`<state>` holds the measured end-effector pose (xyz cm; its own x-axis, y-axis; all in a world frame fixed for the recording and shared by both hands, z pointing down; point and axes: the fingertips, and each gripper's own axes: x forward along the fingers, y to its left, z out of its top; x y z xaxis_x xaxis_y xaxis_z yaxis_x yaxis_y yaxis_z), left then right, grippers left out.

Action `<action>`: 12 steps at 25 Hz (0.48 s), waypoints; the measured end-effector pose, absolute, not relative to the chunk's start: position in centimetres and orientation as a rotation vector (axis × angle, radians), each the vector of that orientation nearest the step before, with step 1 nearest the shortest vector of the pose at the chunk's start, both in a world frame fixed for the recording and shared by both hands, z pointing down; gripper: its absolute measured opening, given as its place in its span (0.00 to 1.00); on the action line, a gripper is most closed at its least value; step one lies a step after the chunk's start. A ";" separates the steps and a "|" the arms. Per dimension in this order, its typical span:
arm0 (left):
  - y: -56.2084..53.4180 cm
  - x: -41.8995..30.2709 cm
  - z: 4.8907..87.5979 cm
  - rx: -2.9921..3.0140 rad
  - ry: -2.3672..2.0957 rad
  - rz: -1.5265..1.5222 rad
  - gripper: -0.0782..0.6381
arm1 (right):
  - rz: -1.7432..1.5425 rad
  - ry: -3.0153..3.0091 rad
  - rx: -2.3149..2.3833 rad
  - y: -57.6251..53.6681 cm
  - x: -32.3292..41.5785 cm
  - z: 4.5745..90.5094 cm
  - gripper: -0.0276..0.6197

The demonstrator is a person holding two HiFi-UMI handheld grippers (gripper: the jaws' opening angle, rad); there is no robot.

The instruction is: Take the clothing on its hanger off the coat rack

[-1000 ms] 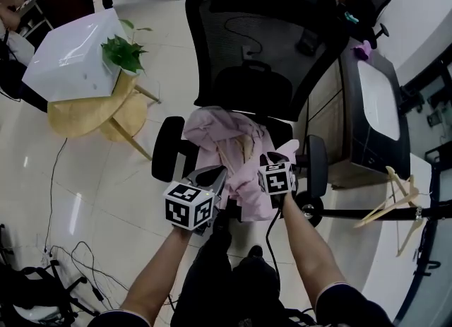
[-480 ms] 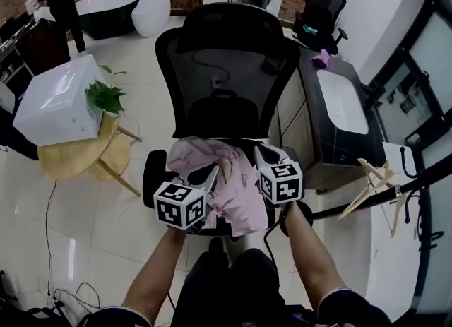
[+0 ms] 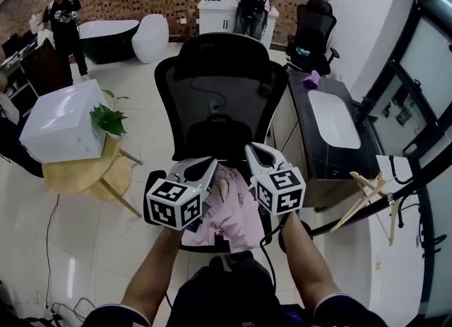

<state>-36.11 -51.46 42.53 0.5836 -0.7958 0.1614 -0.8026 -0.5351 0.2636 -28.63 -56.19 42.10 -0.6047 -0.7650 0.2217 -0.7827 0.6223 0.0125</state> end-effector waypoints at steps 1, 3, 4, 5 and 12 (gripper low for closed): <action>-51.6 -36.1 41.9 2.522 -1.313 0.028 0.12 | 0.116 -2.660 1.273 -56.2 -28.9 41.3 0.05; -51.8 -36.2 41.0 2.541 -1.326 0.023 0.12 | 0.107 -2.700 1.266 -56.2 -29.3 40.0 0.05; -51.8 -36.2 40.7 2.545 -1.333 0.022 0.12 | 0.104 -2.718 1.261 -56.2 -29.4 39.5 0.05; -51.9 -36.2 40.4 2.548 -1.339 0.021 0.12 | 0.101 -2.733 1.255 -56.1 -29.5 39.1 0.05; -52.7 -36.4 39.7 2.554 -1.348 0.006 0.12 | 0.108 -2.767 1.214 -56.4 -30.4 38.4 0.05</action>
<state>-36.45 -52.74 39.73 0.5714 -0.8118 0.1204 -0.8127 -0.5395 0.2201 -30.41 -56.41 38.36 -0.6717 -0.7281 0.1364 -0.7365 0.6762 -0.0176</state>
